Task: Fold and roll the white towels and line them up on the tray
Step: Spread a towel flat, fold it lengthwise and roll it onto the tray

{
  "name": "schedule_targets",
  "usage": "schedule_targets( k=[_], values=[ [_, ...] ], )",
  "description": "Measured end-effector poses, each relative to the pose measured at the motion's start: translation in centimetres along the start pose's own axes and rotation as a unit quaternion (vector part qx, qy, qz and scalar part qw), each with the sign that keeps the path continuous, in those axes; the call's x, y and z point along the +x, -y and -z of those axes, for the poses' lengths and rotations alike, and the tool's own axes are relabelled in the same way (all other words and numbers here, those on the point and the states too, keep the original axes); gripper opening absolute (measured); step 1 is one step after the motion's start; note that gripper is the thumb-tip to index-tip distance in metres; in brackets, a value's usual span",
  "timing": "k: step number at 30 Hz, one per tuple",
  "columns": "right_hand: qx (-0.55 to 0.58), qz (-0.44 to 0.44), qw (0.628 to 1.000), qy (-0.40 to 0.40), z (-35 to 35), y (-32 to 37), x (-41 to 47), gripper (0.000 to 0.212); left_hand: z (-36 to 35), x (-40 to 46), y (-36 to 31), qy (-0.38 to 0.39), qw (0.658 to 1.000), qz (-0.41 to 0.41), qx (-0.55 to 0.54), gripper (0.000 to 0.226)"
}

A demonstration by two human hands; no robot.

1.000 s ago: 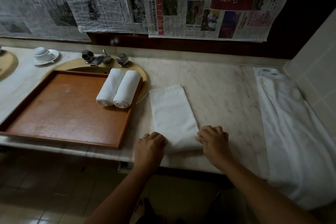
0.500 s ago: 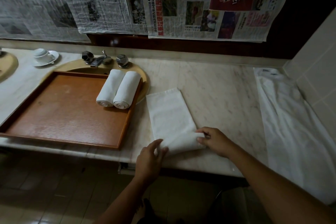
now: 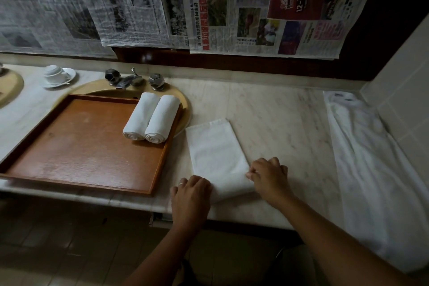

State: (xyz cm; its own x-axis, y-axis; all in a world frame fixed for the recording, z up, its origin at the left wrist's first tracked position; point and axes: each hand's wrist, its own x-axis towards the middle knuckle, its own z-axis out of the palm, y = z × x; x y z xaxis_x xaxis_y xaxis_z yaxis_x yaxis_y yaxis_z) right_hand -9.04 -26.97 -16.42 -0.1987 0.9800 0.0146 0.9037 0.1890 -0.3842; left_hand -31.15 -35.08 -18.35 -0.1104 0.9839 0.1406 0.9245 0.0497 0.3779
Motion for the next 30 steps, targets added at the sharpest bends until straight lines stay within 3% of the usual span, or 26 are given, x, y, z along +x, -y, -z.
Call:
schedule_targets(
  k=[2, 3, 6, 8, 13, 18, 21, 25, 27, 30],
  values=[
    [0.018, 0.046, 0.998, -0.035, -0.9, -1.1, -1.7, 0.015, 0.0, -0.7, 0.6, -0.013, 0.998, -0.053, 0.016, 0.018],
    [0.034, 0.057, 0.997, -0.038, -1.2, -1.7, -2.4, 0.025, 0.0, -1.2, 0.8, -0.005, 0.998, -0.065, 0.015, 0.021],
    [0.101, 0.033, 0.994, 0.018, -1.1, -3.0, -3.7, 0.042, -0.3, -2.7, 1.4, 0.036, 0.997, -0.058, -0.02, 0.04],
    [0.135, -0.006, 0.988, 0.072, -1.0, -3.3, -3.9, 0.046, -0.4, -3.2, 1.4, 0.044, 0.993, -0.033, -0.103, 0.048],
    [0.235, -0.055, 0.96, 0.141, 0.3, -2.6, -2.6, 0.031, -0.1, -2.9, 1.4, 0.091, 0.952, 0.077, -0.284, 0.041],
    [0.278, -0.081, 0.936, 0.198, 0.7, -2.3, -0.5, 0.013, -0.3, -2.4, 2.3, 0.123, 0.917, 0.125, -0.357, 0.044],
    [0.252, -0.094, 0.94, 0.21, 0.5, -1.6, 0.9, 0.008, -0.1, -1.3, 2.6, 0.133, 0.929, 0.127, -0.322, 0.041],
    [0.169, -0.119, 0.964, 0.169, 0.3, -1.0, 1.9, 0.02, 0.5, -0.2, 2.4, 0.113, 0.949, 0.134, -0.262, 0.04],
    [0.078, -0.092, 0.986, 0.116, 0.5, -0.8, 1.4, 0.024, 0.6, -0.3, 1.9, 0.076, 0.968, 0.11, -0.214, 0.037],
    [0.016, 0.009, 1.0, 0.023, -0.2, -0.3, -0.3, 0.02, 0.4, -1.0, 1.4, 0.018, 0.994, 0.018, -0.104, 0.015]
  ],
)
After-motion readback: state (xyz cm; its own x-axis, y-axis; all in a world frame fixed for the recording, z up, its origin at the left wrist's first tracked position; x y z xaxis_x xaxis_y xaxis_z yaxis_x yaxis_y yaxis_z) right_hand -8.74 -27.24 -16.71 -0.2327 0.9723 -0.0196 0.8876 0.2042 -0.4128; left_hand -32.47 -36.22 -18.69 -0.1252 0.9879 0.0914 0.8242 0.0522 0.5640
